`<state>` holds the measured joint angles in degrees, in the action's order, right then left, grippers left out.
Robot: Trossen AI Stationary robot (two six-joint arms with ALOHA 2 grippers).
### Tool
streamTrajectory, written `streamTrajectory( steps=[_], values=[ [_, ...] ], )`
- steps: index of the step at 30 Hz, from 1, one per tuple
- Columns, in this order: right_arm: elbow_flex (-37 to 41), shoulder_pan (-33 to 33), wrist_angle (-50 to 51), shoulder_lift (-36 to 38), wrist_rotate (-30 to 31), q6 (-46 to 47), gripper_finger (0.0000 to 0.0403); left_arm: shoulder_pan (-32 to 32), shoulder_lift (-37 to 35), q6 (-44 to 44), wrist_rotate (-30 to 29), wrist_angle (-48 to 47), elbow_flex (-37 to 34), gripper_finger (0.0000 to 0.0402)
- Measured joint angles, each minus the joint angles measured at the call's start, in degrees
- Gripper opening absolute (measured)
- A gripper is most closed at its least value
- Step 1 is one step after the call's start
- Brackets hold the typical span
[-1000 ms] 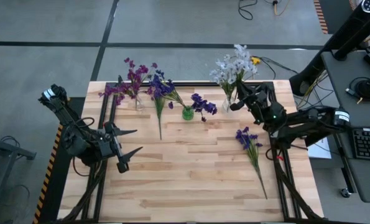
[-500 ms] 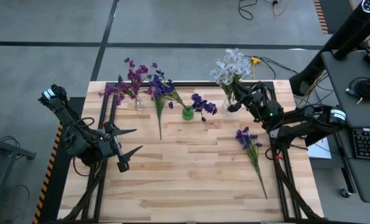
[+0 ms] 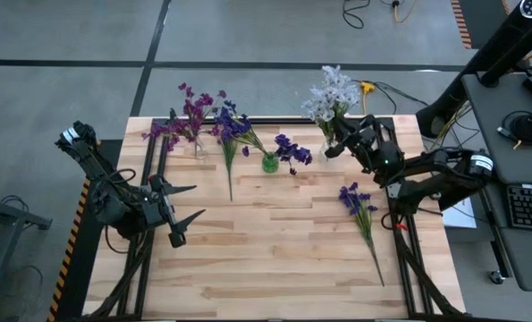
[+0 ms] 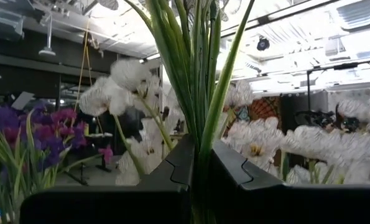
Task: Sort flowers into vase by color
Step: Put the white flowers into the right transparent flower vase
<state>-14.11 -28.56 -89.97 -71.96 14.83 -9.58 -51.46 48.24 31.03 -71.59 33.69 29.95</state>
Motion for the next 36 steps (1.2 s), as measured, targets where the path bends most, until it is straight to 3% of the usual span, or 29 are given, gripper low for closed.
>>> streamTrajectory(
  steps=[36],
  values=[
    [-0.5, 0.0, 0.0, -6.1, 0.2, -5.9, 0.0022, 0.0, 0.0, 0.0, 0.0, -0.7, 0.0, 0.0286]
  ],
)
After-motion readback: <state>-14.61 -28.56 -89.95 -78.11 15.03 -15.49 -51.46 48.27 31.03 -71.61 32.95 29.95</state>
